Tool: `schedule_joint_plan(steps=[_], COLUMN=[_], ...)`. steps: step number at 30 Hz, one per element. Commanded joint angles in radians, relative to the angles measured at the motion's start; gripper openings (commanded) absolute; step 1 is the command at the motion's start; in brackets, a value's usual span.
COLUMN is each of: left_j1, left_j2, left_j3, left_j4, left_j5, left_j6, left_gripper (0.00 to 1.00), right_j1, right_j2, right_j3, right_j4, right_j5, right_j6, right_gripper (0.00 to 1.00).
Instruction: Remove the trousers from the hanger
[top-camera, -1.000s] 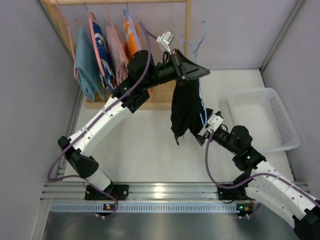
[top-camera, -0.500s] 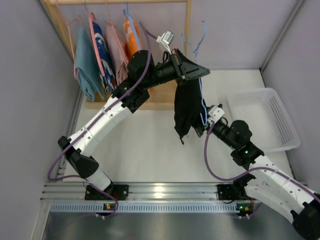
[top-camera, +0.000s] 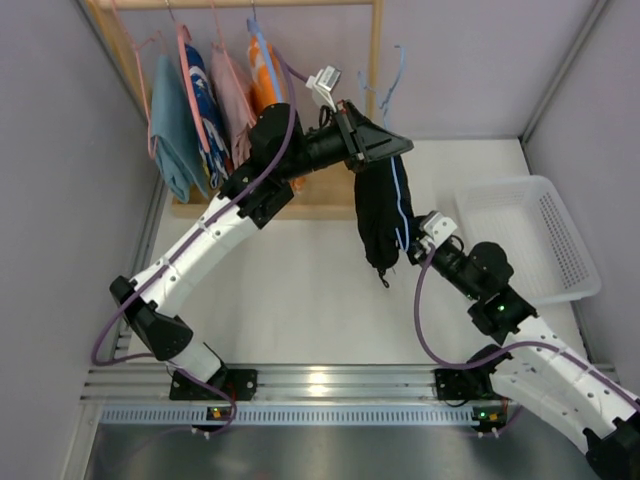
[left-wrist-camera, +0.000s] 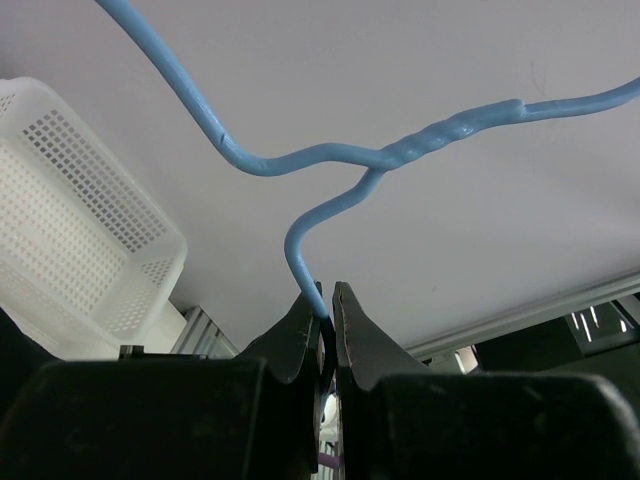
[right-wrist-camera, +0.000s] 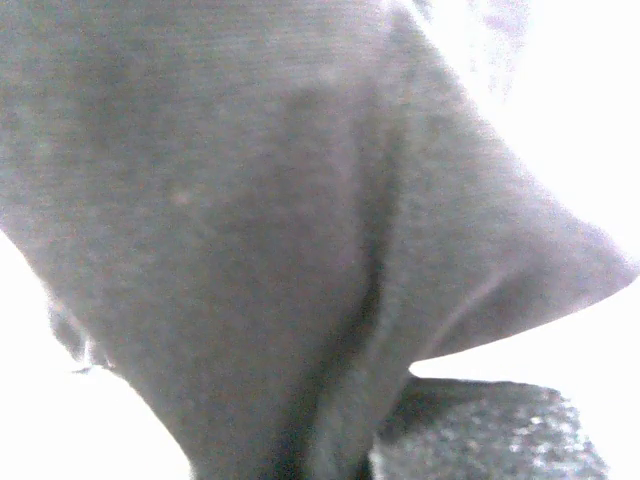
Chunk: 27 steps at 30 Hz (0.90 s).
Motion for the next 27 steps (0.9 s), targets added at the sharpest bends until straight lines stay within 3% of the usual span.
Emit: schedule_joint_plan(steps=[1, 2, 15, 19, 27], left_j1=[0.023, 0.028, 0.109, 0.109, 0.107], left_j2=[-0.067, -0.070, -0.095, -0.081, -0.044], left_j3=[-0.014, -0.025, -0.140, -0.097, 0.015], left_j4=[0.125, 0.123, 0.135, 0.138, 0.135], left_j5=[0.000, 0.000, 0.012, 0.021, 0.026], left_j6=[-0.003, -0.001, 0.003, -0.004, -0.003], left_gripper=[0.00, 0.00, 0.00, 0.00, 0.00], right_j1=[-0.019, -0.022, -0.107, -0.108, -0.108], right_j2=[-0.039, -0.049, -0.069, -0.067, -0.030], right_j3=[0.092, 0.098, 0.204, 0.186, 0.112], right_j4=[-0.019, -0.045, -0.197, -0.278, -0.261], right_j5=[-0.046, -0.052, -0.153, -0.257, -0.317], right_j6=[-0.027, -0.028, -0.030, -0.061, -0.105], right_gripper=[0.04, 0.00, 0.00, 0.14, 0.20])
